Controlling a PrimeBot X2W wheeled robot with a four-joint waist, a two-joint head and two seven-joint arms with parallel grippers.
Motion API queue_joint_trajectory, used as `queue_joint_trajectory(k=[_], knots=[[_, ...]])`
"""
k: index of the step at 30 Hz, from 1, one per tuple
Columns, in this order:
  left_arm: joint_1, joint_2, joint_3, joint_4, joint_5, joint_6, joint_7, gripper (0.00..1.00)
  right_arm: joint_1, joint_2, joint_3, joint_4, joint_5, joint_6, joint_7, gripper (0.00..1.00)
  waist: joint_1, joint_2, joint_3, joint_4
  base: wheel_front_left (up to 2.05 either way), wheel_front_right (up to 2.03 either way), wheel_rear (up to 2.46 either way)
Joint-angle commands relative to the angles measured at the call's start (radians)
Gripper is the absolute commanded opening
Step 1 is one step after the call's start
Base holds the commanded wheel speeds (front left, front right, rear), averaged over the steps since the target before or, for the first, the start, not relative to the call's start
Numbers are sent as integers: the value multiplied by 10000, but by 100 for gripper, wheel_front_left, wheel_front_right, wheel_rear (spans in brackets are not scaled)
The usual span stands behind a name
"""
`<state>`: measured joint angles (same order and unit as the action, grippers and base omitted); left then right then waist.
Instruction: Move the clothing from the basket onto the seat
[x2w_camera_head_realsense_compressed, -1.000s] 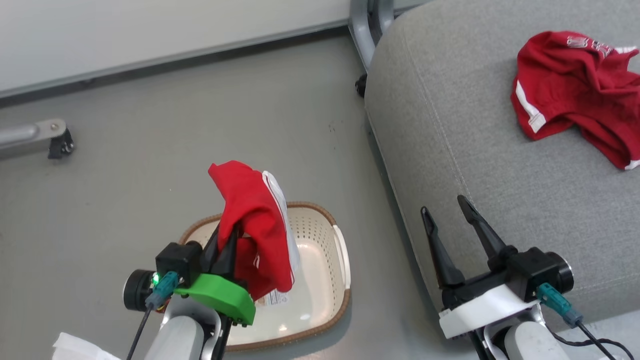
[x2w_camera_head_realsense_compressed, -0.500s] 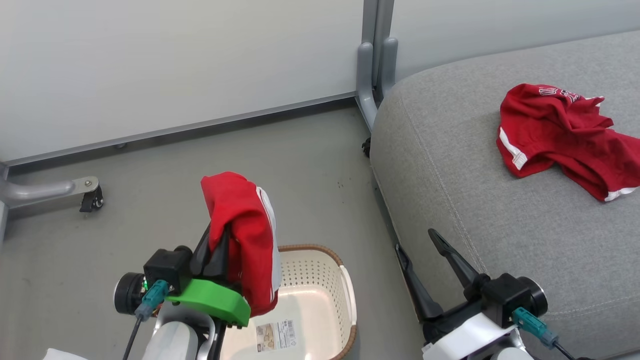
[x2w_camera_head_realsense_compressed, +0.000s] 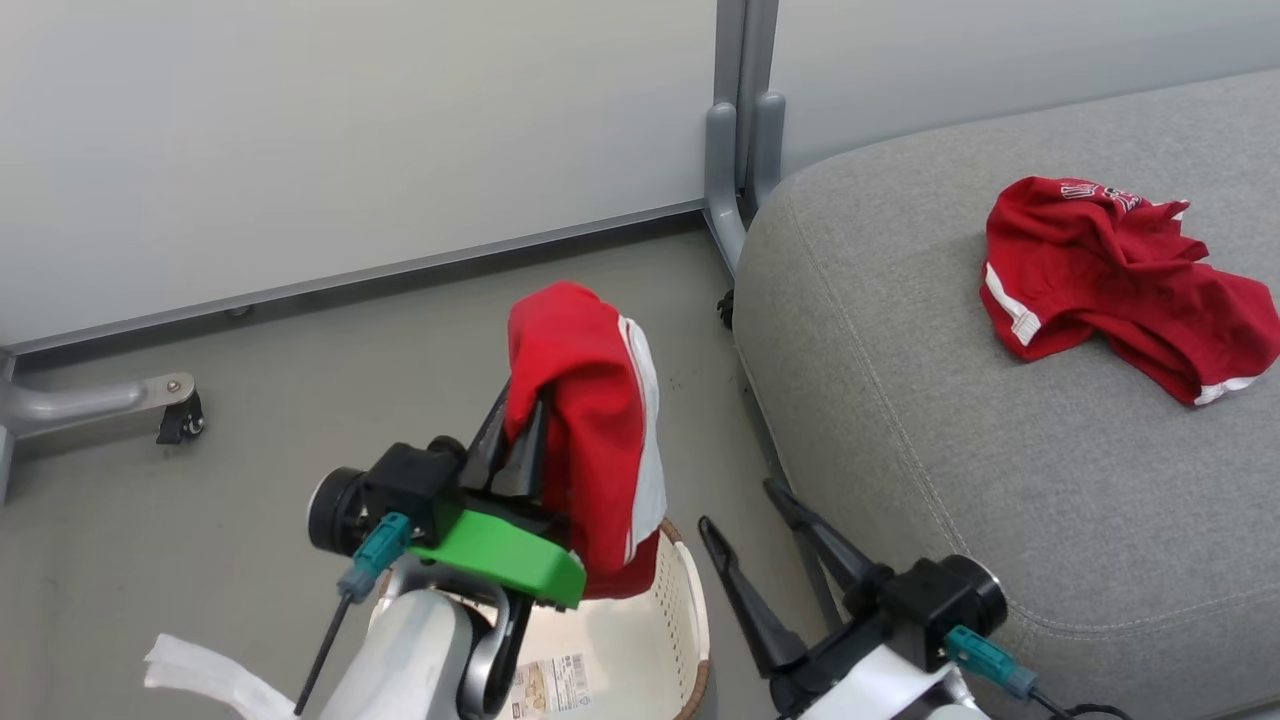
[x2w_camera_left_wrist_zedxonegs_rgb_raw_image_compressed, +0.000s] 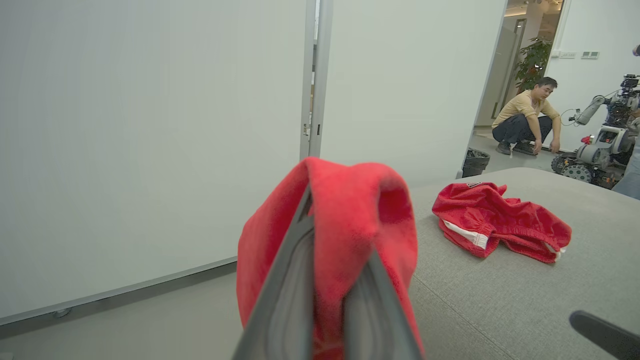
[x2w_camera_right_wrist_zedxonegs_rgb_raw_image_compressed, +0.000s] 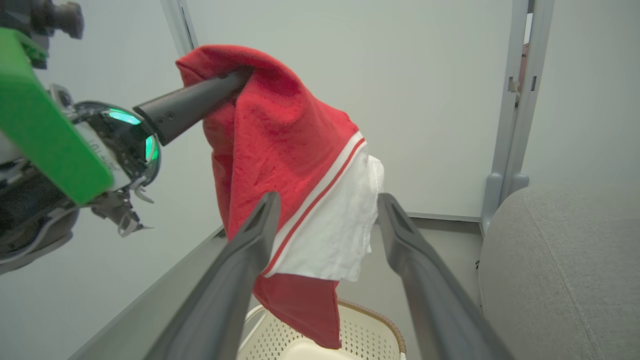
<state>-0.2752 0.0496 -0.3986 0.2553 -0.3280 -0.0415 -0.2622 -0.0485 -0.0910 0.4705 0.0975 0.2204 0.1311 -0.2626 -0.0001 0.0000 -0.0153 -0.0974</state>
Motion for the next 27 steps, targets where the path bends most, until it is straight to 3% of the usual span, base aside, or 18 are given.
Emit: queue_joint_trajectory(k=[1,8,18,23,27], knots=[[-245,20,-214,-88,-139,132,-38,0,-198,38,195,106,80,-7,-32,100,1,0,-41,-45,0,0,0],[-935,24,-1562,-269,-644,794,24,0,-748,314,744,581,175,-7,-32,100,1,0,-81,-135,0,0,0],[-1611,25,-3083,-595,-1227,1368,220,0,-1165,383,-185,748,-75,-7,-32,100,1,0,-9,-55,0,0,0],[-1747,26,-3613,-605,-1491,1475,340,0,-1055,406,-956,844,-256,-7,-32,100,1,0,0,48,0,0,0],[-1808,24,-3948,-577,-1741,1307,463,0,-1049,399,-1096,886,-270,-7,-32,100,1,0,13,93,0,0,0]])
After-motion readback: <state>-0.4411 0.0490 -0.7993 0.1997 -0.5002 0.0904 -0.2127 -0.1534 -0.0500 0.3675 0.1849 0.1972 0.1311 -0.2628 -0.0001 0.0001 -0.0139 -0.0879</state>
